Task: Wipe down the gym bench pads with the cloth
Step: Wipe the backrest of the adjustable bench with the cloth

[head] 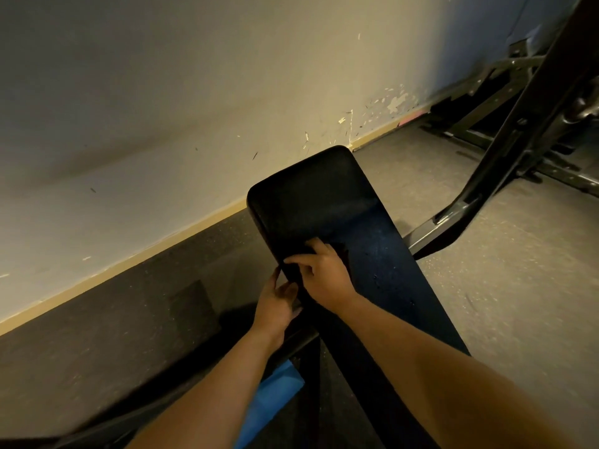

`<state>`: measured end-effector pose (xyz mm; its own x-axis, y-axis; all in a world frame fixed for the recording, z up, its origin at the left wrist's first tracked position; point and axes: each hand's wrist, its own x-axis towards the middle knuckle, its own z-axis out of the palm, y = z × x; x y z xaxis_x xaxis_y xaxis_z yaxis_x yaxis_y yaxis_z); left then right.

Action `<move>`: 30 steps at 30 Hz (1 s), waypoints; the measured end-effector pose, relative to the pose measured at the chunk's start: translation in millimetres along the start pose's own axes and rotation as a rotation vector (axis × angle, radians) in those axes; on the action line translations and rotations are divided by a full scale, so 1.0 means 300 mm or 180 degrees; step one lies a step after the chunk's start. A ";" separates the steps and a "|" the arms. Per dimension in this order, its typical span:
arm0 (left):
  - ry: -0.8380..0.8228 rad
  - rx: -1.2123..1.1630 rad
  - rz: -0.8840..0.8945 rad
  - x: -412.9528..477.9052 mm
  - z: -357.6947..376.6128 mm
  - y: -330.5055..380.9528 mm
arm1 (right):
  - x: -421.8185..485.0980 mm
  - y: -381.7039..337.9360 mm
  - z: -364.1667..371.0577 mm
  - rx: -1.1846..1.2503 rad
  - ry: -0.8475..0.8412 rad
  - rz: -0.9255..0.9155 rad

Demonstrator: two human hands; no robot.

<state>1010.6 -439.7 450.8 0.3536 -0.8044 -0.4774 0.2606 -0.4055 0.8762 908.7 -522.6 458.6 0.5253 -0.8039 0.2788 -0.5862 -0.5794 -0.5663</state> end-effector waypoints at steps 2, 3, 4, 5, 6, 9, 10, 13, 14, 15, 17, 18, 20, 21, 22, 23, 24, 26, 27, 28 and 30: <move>0.0034 0.0142 0.0124 0.004 0.011 0.010 | -0.019 0.031 0.000 -0.0049 0.0086 -0.0014; 0.0041 0.0198 0.0166 0.009 0.021 0.019 | -0.015 0.045 -0.004 -0.0076 0.0136 -0.0023; 0.0051 0.0204 0.0180 0.013 0.031 0.027 | -0.004 0.061 -0.010 -0.0101 0.0198 -0.0011; 0.0075 0.0217 0.0179 0.017 0.042 0.035 | 0.011 0.082 -0.018 -0.0121 0.0289 0.0010; 0.0099 0.0261 0.0149 0.024 0.052 0.037 | 0.028 0.108 -0.027 -0.0150 0.0425 0.0040; 0.0144 0.0476 -0.0003 0.035 0.069 0.034 | 0.077 0.227 -0.085 0.0155 0.0856 0.0698; 0.0145 0.0582 -0.0044 0.040 0.068 0.027 | 0.084 0.272 -0.106 0.0242 0.0981 0.1017; 0.0120 0.0817 -0.0027 0.043 0.076 0.023 | 0.087 0.325 -0.136 0.0250 0.1071 0.1847; 0.0135 0.0860 -0.0023 0.042 0.085 0.027 | 0.087 0.310 -0.135 0.0283 0.1060 0.1997; 0.0153 0.0908 -0.0027 0.037 0.092 0.033 | 0.089 0.283 -0.129 0.0392 0.1066 0.2090; 0.0220 0.0936 -0.0093 0.033 0.102 0.036 | 0.096 0.213 -0.104 0.0573 0.1104 0.2010; 0.0218 0.0976 -0.0107 0.033 0.101 0.038 | 0.097 0.172 -0.089 0.0635 0.1065 0.1873; 0.0087 0.1034 -0.0090 0.035 0.097 0.038 | 0.090 0.074 -0.049 0.0620 0.0807 0.1317; 0.0077 0.0981 -0.0056 0.035 0.093 0.036 | 0.087 0.029 -0.024 0.0522 0.0637 0.0934; 0.0054 0.0876 -0.0066 0.033 0.093 0.035 | 0.085 -0.011 -0.006 0.0375 0.0476 0.0555; 0.0083 0.1093 0.0015 0.027 0.098 0.035 | 0.087 -0.037 0.007 0.0221 0.0333 0.0259; 0.0148 0.1189 0.0014 0.029 0.099 0.031 | 0.093 -0.046 0.011 0.0085 0.0241 0.0049; 0.0138 0.1139 0.0017 0.036 0.089 0.027 | 0.113 -0.019 -0.013 -0.0162 0.0208 -0.0192; 0.0207 0.1227 0.0041 0.046 0.085 0.019 | 0.122 0.015 -0.029 -0.0302 0.0275 -0.0192; 0.0171 0.1133 -0.0008 0.044 0.083 0.024 | 0.132 0.060 -0.044 -0.0417 0.0396 -0.0077; 0.0102 0.0919 -0.0123 0.040 0.084 0.034 | 0.149 0.155 -0.075 -0.0315 0.0785 0.0512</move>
<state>994.8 -464.3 455.7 0.3778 -0.7737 -0.5085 0.0096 -0.5459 0.8378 890.9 -588.4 462.3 0.2627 -0.8876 0.3784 -0.7133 -0.4427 -0.5433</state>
